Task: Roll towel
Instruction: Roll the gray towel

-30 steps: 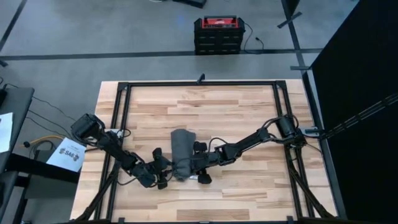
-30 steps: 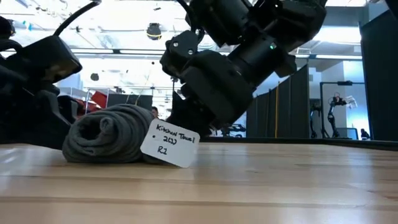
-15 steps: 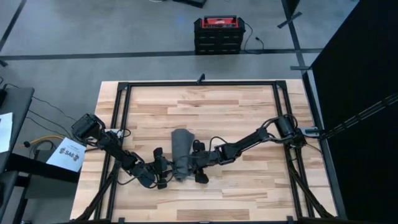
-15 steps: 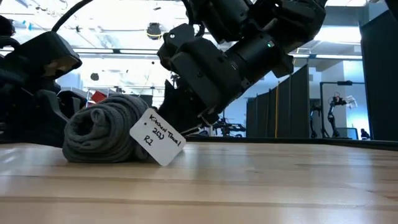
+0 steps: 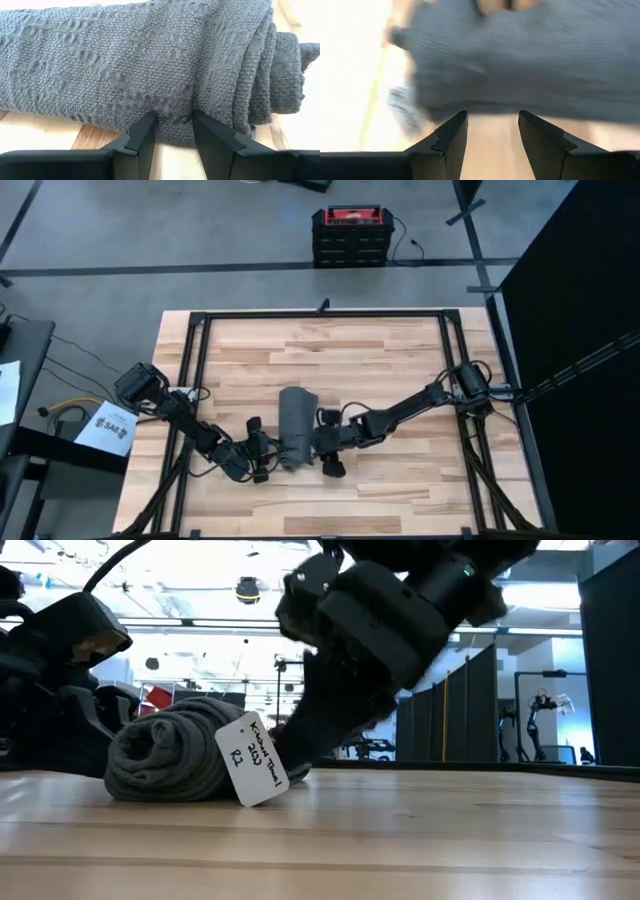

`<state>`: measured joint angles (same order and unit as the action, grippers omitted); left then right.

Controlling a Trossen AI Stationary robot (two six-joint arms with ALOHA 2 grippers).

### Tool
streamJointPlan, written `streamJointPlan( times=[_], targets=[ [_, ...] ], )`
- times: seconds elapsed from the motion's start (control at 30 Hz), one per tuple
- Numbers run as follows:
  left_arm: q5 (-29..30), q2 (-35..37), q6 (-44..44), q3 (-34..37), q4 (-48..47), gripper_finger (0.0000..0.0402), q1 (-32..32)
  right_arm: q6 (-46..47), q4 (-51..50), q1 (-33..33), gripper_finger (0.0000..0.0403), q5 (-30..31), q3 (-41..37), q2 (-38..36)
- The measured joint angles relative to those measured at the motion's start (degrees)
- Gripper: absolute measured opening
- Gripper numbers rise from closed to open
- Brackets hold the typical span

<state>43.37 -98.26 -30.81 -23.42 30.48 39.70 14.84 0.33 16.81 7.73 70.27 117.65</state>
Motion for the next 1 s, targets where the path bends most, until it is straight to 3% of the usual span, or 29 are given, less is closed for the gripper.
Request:
streamJointPlan(
  times=[0.23, 0.37, 0.77, 1.0],
  targets=[
    [0.10, 0.00, 0.13, 0.00, 0.50, 0.0118, -0.06, 0.32, 13.32, 0.65, 0.0166, -0.16, 0.38, 5.85],
    [0.23, 0.02, 0.08, 0.00, 0.55, 0.0118, -0.07, 0.14, 13.11, -0.34, 0.0166, -0.33, 0.91, 6.29],
    [0.13, 0.80, 0.62, -0.02, 1.30, 0.0118, 0.53, 0.04, -9.67, 0.81, 0.0166, -0.11, 0.89, -3.50],
    [0.08, 8.24, 6.01, -0.09, 1.93, 0.0118, 2.08, -6.55, -11.55, -3.37, 0.0166, 3.30, 0.81, -5.89]
  ],
)
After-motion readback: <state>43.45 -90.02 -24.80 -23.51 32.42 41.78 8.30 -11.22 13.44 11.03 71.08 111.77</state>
